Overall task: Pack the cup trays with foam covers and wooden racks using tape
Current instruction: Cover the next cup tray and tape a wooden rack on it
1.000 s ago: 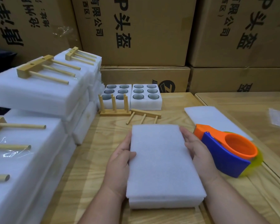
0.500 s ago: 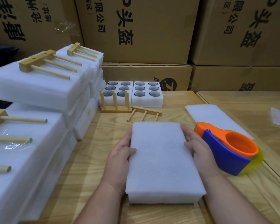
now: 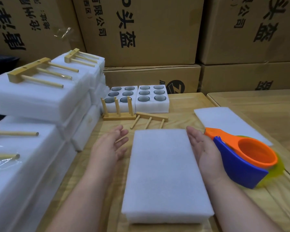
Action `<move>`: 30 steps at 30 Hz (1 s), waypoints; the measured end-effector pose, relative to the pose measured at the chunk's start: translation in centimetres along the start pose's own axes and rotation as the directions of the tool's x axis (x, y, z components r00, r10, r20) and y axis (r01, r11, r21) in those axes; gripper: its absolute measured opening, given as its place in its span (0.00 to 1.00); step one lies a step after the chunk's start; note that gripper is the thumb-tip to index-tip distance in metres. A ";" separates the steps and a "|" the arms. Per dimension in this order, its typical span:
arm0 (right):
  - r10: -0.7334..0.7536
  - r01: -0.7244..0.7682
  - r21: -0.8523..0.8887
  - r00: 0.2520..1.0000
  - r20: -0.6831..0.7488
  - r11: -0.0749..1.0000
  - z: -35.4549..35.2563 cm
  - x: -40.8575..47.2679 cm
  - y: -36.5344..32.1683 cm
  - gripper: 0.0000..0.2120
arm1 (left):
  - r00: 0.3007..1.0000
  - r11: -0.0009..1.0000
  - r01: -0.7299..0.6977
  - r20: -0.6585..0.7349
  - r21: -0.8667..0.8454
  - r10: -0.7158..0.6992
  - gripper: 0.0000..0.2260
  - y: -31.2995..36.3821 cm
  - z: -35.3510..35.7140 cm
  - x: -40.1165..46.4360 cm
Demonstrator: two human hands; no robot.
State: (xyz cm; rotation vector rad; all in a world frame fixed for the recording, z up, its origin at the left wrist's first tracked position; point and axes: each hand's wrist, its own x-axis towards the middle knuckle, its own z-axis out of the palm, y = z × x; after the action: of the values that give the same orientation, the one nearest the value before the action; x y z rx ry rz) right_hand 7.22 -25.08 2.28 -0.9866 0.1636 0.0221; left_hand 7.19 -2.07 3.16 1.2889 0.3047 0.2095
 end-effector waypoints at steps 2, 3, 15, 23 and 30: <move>0.009 -0.009 0.012 1.000 0.008 1.000 0.2 0.0 0.0 0.19 | 0.997 0.967 -0.073 0.043 0.245 0.064 0.12 1.7 0.7 1.5; 0.014 -0.014 0.021 1.000 0.011 1.000 0.3 0.1 0.0 0.20 | 0.994 0.927 -0.104 0.072 0.359 0.083 0.11 2.4 1.2 2.3; 0.024 -0.028 0.112 0.999 0.036 0.993 -0.2 1.0 0.4 0.17 | 0.942 -0.009 -0.336 0.336 0.942 0.009 0.08 4.3 10.0 11.2; 0.028 -0.030 0.088 0.999 0.026 0.996 -0.3 1.5 0.7 0.17 | 0.967 -0.268 -0.248 0.224 0.931 -0.119 0.11 2.2 11.4 13.4; 0.014 -0.017 0.096 0.999 0.031 0.995 -0.4 1.5 0.9 0.15 | 0.973 -0.108 -0.229 0.228 0.967 -0.023 0.09 2.2 11.6 14.0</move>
State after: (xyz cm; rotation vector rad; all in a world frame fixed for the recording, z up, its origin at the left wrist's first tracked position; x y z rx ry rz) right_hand 8.58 -25.03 1.07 -0.8888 0.1428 0.0428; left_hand 24.29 -7.52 6.66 2.9734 0.1559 -0.0906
